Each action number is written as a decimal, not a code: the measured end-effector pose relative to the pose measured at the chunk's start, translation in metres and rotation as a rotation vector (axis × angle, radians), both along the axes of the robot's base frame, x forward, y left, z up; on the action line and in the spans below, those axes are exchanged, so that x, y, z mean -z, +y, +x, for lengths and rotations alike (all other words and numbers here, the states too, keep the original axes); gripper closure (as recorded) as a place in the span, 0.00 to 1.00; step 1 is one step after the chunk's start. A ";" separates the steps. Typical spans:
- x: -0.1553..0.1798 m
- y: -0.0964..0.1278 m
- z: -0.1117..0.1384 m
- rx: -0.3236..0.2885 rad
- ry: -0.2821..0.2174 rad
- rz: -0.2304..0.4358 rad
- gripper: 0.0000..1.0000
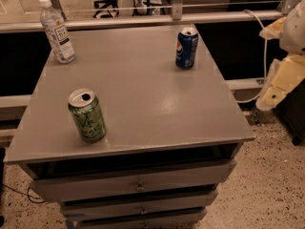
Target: Move pepsi can near green can
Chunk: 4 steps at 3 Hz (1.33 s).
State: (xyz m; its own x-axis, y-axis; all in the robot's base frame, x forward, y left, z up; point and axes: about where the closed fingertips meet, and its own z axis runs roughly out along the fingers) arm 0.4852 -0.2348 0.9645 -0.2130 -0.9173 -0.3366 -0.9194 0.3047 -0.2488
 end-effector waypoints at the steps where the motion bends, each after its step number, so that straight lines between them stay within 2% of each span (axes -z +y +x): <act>1: 0.015 -0.005 0.049 0.020 -0.022 0.085 0.00; 2: 0.021 -0.008 0.095 0.044 -0.055 0.178 0.00; 4: 0.017 0.012 0.168 0.087 -0.106 0.412 0.00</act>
Offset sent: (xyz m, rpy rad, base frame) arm 0.1501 -0.0154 -0.0216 0.2953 -0.1023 -0.0771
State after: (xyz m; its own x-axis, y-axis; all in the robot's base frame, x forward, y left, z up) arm 0.6527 -0.2229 0.9471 -0.2281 -0.6817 -0.6951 -0.8620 0.4734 -0.1814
